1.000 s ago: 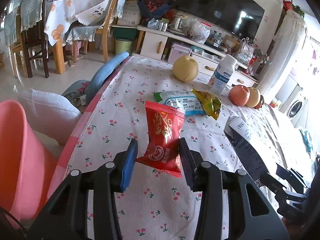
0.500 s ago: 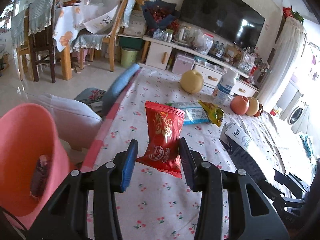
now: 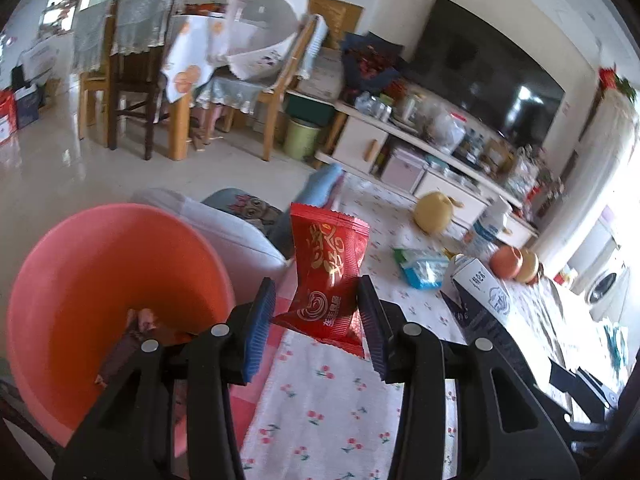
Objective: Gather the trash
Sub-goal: 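Carry the red packet and milk carton to the pink bucket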
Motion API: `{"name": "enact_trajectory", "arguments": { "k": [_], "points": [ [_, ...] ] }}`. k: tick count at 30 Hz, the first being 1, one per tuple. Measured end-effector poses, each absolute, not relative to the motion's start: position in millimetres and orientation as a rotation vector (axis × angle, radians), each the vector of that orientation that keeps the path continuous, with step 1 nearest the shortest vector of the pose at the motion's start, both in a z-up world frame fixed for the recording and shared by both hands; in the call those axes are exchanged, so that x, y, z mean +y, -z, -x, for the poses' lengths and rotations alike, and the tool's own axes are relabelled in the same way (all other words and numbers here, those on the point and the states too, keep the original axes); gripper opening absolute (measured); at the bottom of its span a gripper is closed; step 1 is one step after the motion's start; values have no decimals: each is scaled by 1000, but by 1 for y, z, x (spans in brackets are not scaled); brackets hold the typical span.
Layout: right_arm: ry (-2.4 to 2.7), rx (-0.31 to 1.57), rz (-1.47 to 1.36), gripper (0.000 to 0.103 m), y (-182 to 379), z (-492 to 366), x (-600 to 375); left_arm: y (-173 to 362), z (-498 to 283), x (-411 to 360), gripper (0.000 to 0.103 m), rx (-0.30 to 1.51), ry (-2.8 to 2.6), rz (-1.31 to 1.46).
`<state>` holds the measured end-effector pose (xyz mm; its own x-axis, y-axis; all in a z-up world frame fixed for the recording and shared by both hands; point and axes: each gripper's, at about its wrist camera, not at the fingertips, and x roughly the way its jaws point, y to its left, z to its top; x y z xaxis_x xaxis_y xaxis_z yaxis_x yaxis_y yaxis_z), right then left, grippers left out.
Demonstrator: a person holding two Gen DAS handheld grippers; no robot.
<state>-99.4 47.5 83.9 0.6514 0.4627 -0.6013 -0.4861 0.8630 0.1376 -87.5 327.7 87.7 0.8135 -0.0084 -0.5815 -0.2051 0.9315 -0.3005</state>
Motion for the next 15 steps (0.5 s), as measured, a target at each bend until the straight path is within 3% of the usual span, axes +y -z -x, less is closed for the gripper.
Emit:
{"name": "enact_trajectory", "arguments": {
  "k": [15],
  "points": [
    [-717, 668, 172, 58, -98, 99, 162, -83, 115, 408, 44, 591, -406, 476]
  ]
}}
